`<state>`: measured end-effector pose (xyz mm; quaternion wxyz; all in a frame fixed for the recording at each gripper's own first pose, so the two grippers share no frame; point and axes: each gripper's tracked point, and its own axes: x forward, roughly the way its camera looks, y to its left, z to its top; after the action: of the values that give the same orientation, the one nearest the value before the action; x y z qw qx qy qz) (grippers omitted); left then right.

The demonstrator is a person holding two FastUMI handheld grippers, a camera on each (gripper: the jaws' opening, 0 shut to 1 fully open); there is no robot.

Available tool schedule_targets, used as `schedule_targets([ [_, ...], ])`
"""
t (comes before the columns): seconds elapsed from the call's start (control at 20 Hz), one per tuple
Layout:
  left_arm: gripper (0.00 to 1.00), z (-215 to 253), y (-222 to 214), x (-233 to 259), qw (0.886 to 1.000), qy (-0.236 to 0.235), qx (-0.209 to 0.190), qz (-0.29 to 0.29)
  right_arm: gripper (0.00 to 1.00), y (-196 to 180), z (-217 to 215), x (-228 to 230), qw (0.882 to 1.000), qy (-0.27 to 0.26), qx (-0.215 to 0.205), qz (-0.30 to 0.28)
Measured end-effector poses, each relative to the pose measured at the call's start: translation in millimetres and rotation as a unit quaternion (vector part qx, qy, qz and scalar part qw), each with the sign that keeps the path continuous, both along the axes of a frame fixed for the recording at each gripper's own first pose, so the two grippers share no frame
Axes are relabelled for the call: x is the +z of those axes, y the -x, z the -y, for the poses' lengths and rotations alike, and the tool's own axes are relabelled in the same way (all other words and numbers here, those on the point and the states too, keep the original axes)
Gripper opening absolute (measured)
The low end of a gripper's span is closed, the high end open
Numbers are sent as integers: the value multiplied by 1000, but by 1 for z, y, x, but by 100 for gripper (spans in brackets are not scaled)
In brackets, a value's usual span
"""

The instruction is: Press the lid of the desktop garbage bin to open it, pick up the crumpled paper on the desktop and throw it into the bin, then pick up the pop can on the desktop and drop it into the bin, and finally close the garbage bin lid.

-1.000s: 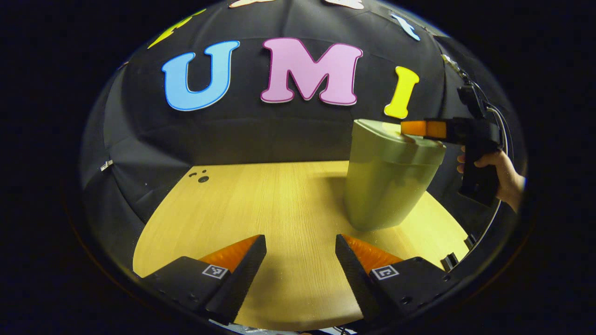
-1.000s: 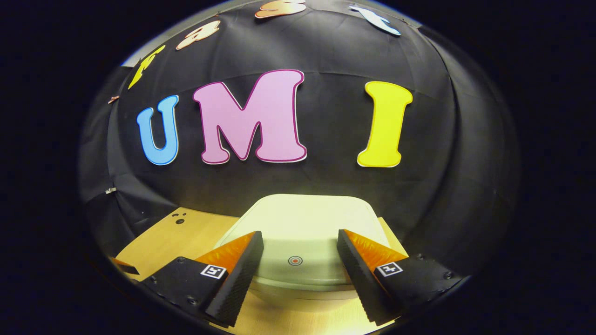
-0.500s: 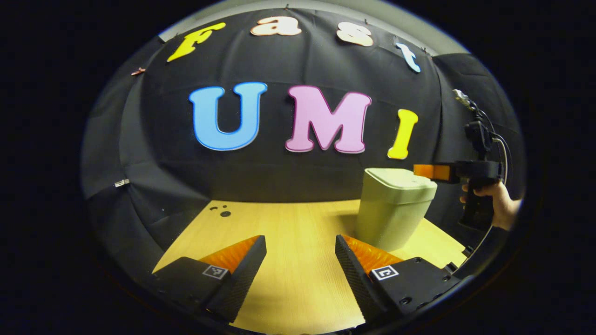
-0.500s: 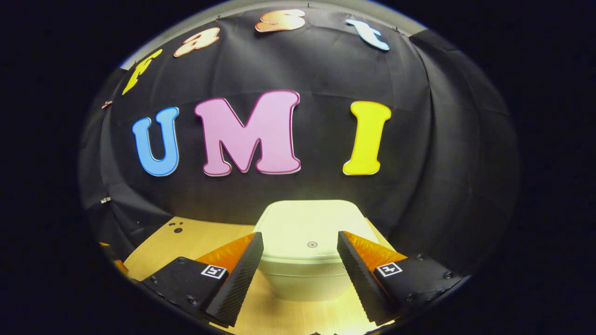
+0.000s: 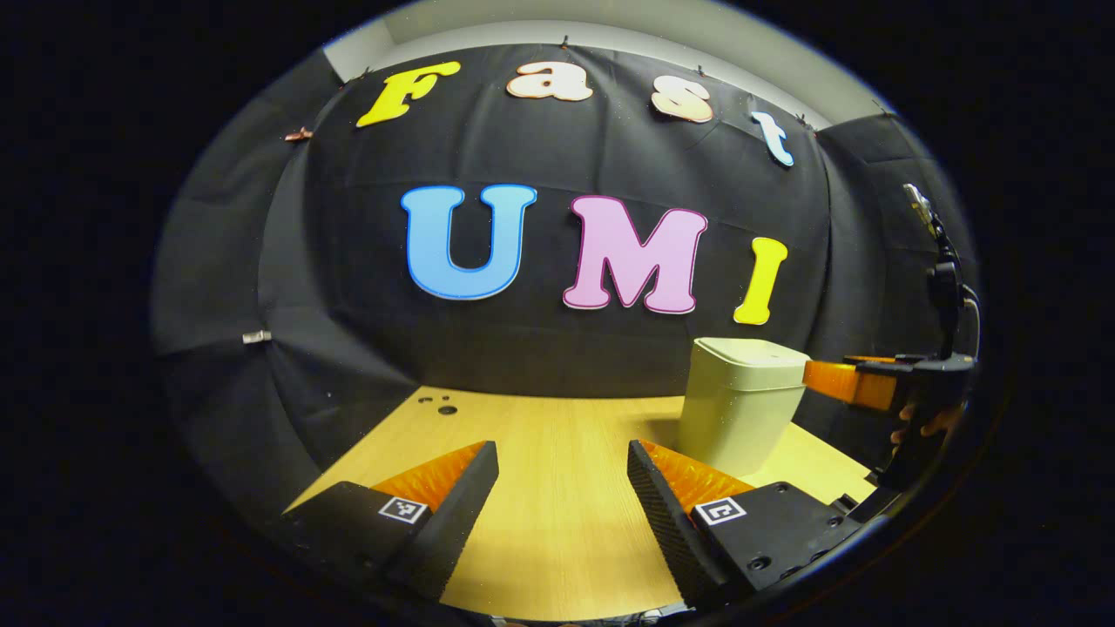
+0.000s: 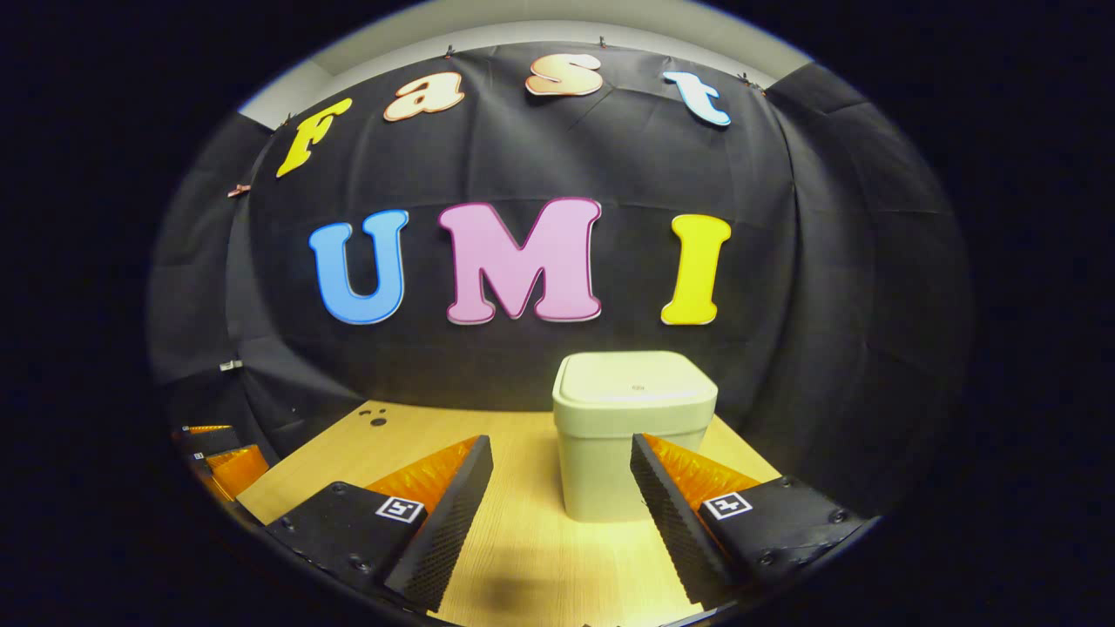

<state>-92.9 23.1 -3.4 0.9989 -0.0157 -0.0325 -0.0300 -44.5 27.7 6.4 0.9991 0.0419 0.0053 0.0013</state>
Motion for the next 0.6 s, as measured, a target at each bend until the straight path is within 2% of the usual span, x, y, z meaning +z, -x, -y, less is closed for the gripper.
schedule_targets([
  [0.1,96,11,5,-12,1000,0,-24,-17,100,15,-15,-24,1000,-7,14,-25],
  [0.3,96,12,3,-15,999,-2,-32,-22,100,34,-40,-59,997,-5,31,-66],
  [0.6,96,9,4,-25,999,-16,-31,-32,100,47,-71,-75,994,-5,66,-91],
])
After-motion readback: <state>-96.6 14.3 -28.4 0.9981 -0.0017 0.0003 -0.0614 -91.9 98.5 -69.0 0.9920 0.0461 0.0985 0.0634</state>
